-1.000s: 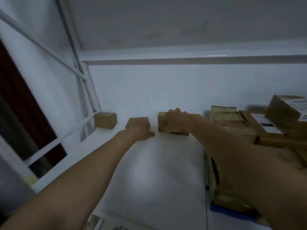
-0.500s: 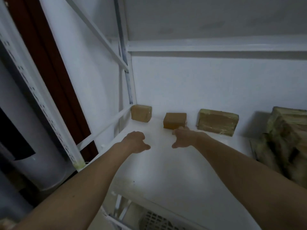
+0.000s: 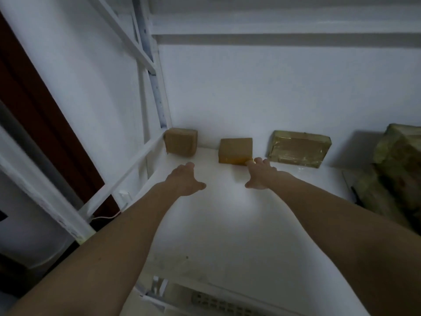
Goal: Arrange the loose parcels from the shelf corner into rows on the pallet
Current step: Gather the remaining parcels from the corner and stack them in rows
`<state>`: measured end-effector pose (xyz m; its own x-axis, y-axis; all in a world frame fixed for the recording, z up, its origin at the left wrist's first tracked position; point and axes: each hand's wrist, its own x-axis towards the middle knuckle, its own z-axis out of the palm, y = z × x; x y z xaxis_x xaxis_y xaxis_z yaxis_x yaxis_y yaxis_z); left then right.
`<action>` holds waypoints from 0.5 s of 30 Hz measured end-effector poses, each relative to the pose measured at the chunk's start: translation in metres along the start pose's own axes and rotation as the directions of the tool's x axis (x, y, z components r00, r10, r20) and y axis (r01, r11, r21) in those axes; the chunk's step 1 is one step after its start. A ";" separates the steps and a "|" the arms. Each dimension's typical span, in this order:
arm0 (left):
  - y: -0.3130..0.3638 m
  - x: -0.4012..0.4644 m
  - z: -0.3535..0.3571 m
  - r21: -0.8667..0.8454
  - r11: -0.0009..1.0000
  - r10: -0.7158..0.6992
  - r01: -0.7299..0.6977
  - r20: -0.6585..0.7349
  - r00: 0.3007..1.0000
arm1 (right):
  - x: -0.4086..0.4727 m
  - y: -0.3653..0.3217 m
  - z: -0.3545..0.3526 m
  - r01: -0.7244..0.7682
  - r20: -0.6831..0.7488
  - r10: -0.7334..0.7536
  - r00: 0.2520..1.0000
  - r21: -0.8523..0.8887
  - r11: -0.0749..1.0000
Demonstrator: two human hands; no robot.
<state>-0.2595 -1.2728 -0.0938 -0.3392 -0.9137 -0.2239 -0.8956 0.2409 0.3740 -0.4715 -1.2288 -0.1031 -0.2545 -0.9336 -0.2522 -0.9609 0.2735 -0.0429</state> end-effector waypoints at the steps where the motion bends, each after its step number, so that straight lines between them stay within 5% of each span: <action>1: 0.002 0.009 0.001 -0.018 1.000 -0.003 0.003 0.003 1.000 | 0.008 0.003 -0.001 -0.011 -0.004 0.011 1.000 0.021 1.000; 15: 0.040 0.151 0.052 -0.227 0.972 -0.041 0.058 0.076 0.996 | 0.123 0.043 0.018 -0.084 0.022 0.081 0.996 0.291 0.953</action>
<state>-0.3619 -1.3839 -0.1592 -0.3228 -0.8953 -0.3071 -0.8250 0.1072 0.5549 -0.5416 -1.3276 -0.1532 -0.3290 -0.9029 -0.2765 -0.8627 0.4065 -0.3010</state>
